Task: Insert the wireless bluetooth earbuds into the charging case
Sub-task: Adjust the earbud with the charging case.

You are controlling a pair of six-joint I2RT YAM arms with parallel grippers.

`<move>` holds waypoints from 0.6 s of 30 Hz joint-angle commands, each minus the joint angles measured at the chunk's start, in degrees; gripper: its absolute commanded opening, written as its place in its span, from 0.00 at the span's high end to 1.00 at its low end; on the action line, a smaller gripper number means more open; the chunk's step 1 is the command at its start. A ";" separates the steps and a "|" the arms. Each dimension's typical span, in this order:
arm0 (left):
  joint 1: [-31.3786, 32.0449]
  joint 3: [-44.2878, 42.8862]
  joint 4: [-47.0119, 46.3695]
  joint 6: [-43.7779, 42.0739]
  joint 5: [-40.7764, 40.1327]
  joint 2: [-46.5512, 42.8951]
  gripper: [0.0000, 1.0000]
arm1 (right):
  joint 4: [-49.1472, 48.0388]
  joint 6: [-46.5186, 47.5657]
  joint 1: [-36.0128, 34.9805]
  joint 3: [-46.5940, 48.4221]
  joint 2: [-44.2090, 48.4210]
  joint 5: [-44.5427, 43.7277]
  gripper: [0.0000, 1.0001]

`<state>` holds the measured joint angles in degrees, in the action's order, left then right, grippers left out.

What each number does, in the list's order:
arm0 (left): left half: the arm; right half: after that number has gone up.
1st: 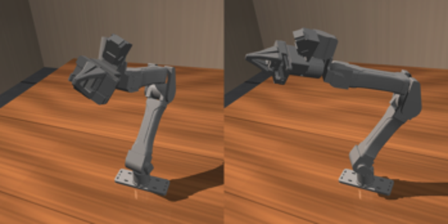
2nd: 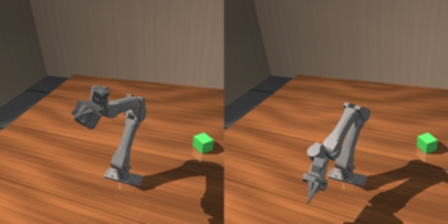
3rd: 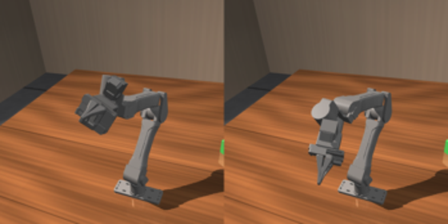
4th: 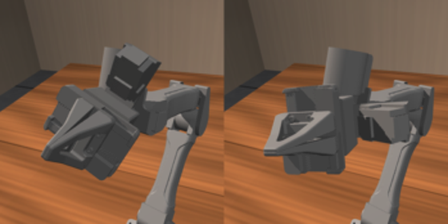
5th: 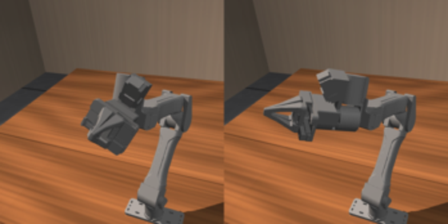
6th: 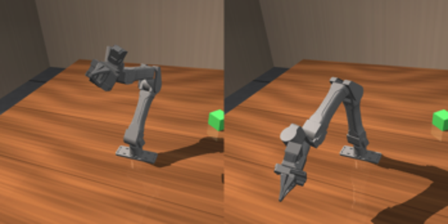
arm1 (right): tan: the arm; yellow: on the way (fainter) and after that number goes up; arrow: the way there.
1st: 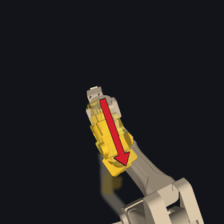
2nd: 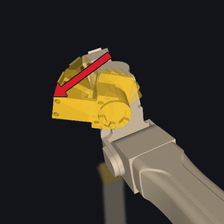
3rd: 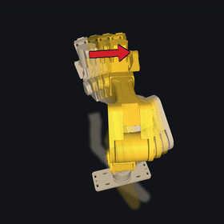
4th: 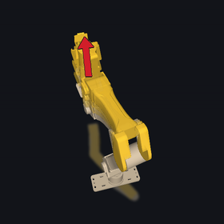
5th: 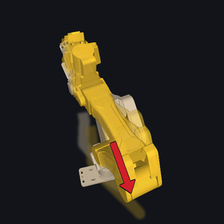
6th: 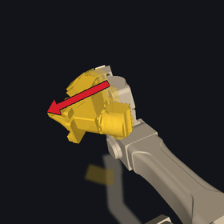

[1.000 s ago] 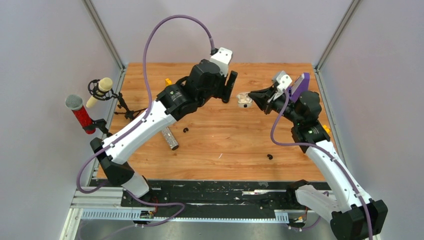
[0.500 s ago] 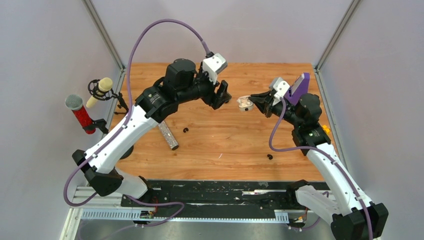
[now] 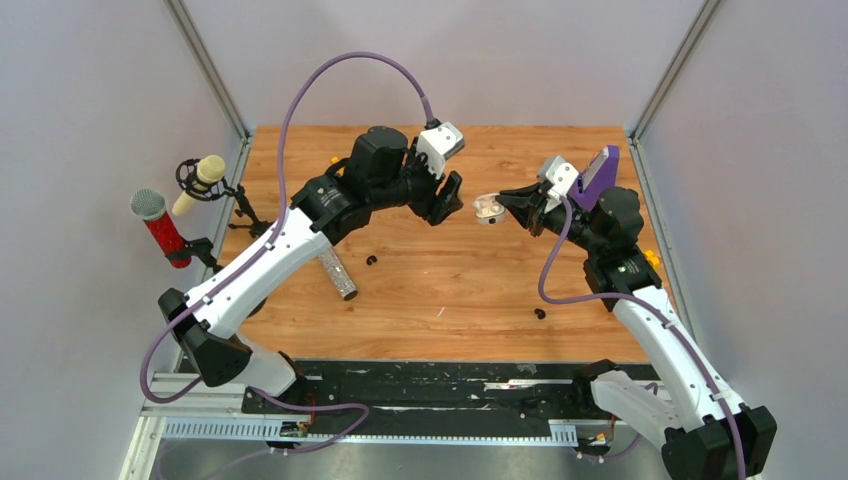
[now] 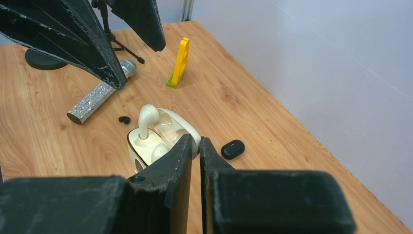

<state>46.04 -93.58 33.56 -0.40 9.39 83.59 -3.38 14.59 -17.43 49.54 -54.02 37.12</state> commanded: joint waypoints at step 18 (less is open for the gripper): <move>2.39 -4.67 -0.92 -1.27 -1.37 4.16 0.33 | -1.06 -0.88 0.27 0.41 0.27 3.01 1.00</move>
<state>48.16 -94.83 33.50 -0.49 9.04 87.57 -3.27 14.06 -17.43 49.54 -54.02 38.22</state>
